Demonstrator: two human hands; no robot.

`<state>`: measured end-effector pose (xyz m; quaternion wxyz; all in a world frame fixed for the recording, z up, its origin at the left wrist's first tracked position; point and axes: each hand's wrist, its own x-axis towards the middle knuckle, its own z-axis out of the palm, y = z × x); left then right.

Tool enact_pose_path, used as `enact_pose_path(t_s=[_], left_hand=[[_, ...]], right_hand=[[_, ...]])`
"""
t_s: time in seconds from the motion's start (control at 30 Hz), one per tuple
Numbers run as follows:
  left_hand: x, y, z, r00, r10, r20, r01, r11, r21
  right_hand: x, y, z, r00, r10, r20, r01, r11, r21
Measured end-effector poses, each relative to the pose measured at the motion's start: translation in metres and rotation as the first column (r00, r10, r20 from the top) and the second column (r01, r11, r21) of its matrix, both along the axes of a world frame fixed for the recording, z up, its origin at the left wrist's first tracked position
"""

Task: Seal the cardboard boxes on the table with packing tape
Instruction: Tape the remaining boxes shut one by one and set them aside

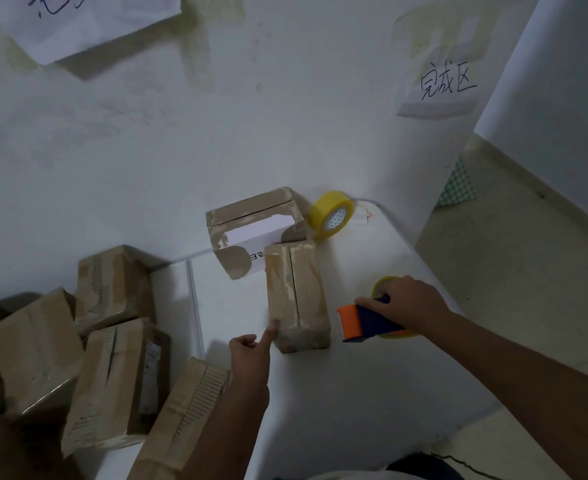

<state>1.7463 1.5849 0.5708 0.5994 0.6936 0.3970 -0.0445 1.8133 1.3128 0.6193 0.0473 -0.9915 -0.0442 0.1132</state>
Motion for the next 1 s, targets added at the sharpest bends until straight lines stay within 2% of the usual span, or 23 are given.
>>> enact_pose_path(t_s=[0.13,0.33,0.43,0.6,0.73,1.0], left_hand=[[0.0,-0.005,-0.002,1.0,-0.008,-0.003,0.008,1.0,0.018],[0.014,0.02,-0.002,0.995,-0.099,-0.006,0.099,0.985,0.138],[0.026,0.032,0.0,0.988,-0.152,-0.029,0.155,0.975,0.158],[0.027,0.038,-0.002,0.968,-0.244,-0.055,0.25,0.952,0.178],[0.025,0.043,-0.008,0.963,-0.263,-0.053,0.269,0.951,0.15],[0.031,0.069,-0.008,0.931,-0.363,-0.046,0.362,0.892,0.272]], right_hand=[[0.002,0.004,-0.011,1.0,-0.007,-0.003,0.006,1.0,-0.017],[-0.008,0.021,-0.013,0.994,0.082,-0.078,-0.088,0.994,-0.071],[-0.01,0.027,-0.018,0.961,0.241,-0.133,-0.261,0.952,-0.157],[-0.01,0.023,-0.026,0.889,0.391,-0.239,-0.444,0.864,-0.237],[-0.008,0.024,-0.034,0.886,0.399,-0.235,-0.449,0.865,-0.225],[-0.011,0.028,-0.037,0.918,0.348,-0.189,-0.386,0.894,-0.226]])
